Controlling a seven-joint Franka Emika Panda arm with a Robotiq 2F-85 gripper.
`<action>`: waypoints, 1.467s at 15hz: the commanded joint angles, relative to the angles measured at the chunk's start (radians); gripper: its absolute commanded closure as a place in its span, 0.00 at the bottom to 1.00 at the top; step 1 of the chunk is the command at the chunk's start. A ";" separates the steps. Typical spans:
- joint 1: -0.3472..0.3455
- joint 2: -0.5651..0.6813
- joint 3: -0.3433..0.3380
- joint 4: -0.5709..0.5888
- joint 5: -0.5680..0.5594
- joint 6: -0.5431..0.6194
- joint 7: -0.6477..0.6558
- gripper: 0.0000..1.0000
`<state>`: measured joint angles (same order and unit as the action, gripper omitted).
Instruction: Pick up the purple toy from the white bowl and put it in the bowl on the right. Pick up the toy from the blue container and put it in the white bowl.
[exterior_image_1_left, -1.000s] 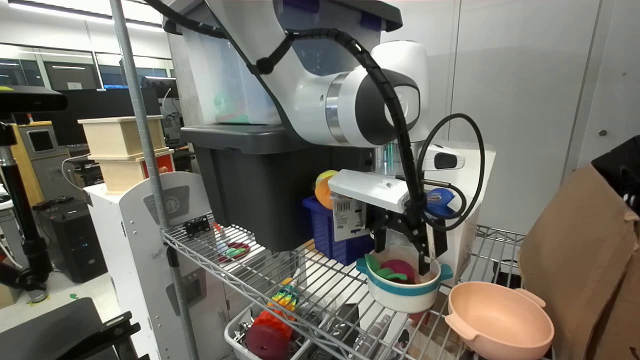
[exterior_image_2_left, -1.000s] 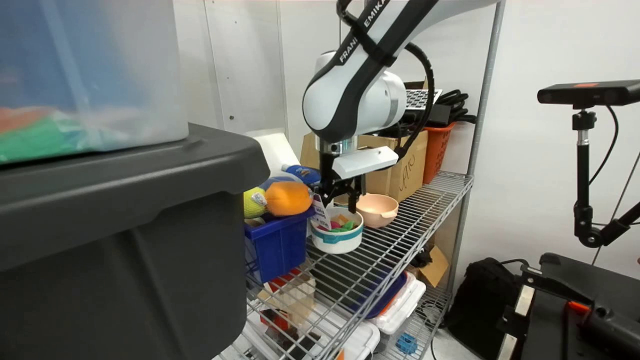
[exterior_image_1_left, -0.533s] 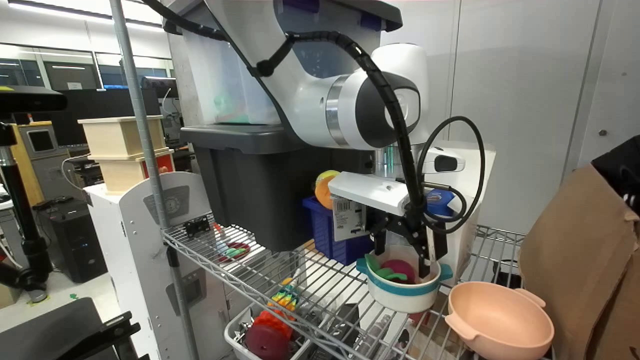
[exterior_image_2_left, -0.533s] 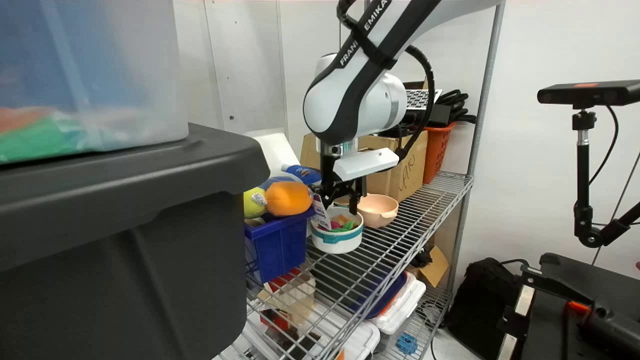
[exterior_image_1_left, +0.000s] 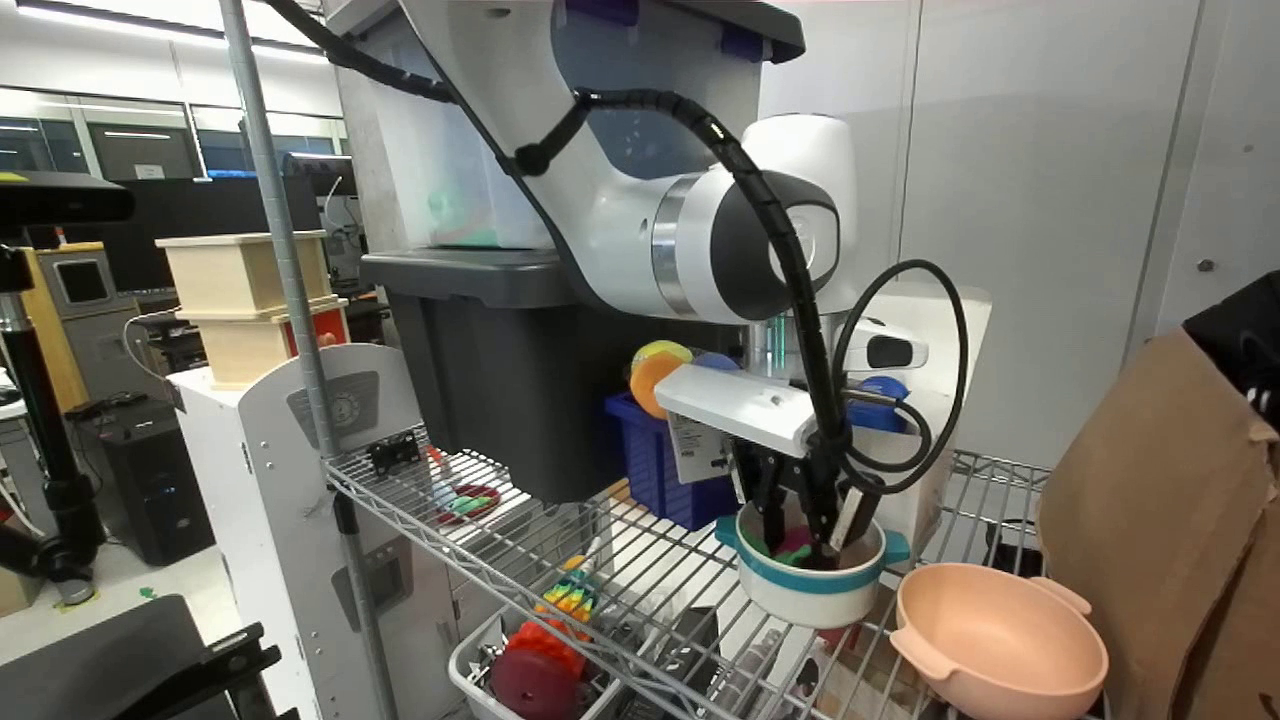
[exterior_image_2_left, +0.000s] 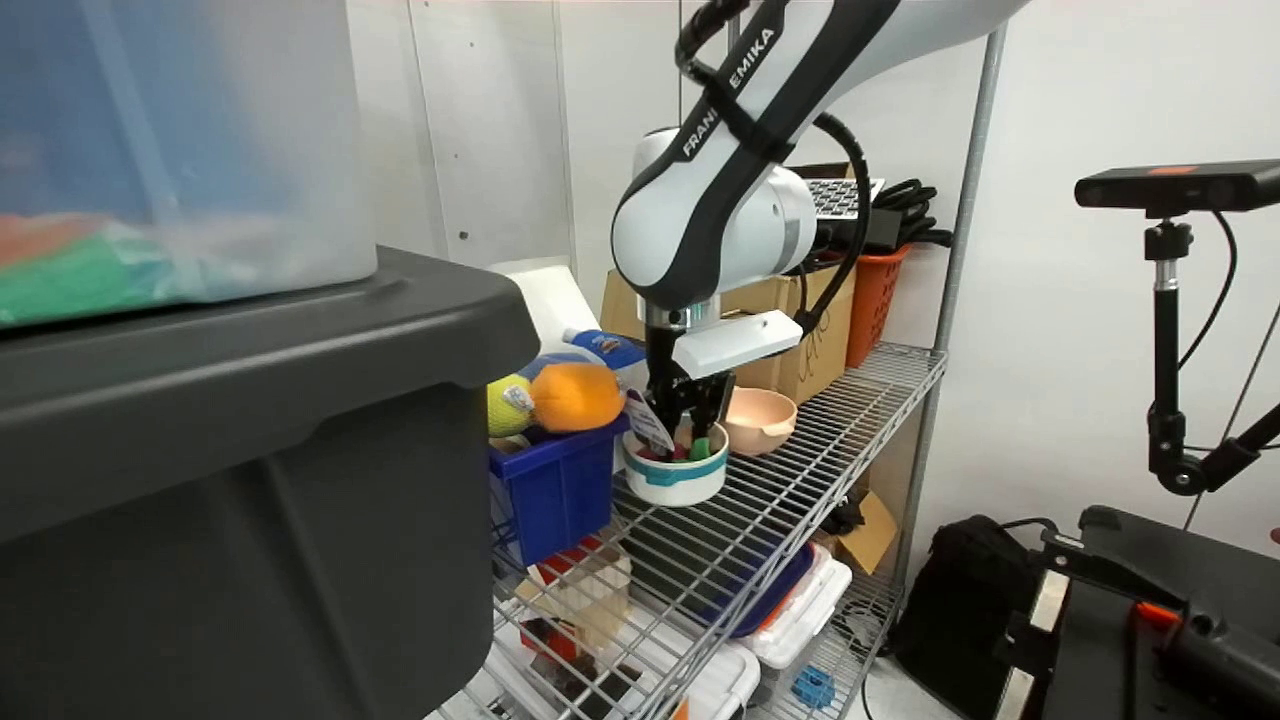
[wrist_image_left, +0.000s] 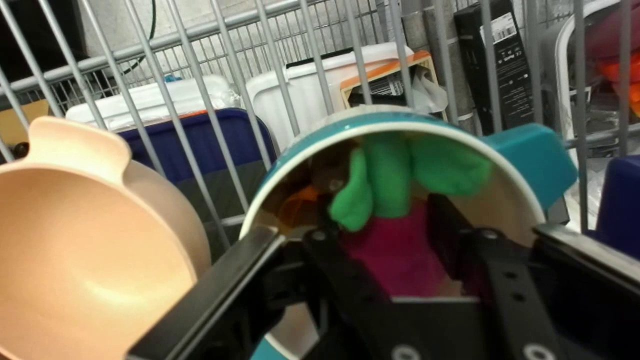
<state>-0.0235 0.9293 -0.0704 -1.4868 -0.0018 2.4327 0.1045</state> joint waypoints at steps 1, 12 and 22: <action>0.002 0.011 -0.005 0.013 -0.009 0.006 -0.004 0.80; -0.009 -0.086 0.021 -0.052 0.006 0.003 -0.032 0.99; -0.023 -0.313 0.013 -0.210 -0.002 0.013 -0.075 0.99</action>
<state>-0.0267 0.6830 -0.0571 -1.6386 -0.0016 2.4337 0.0525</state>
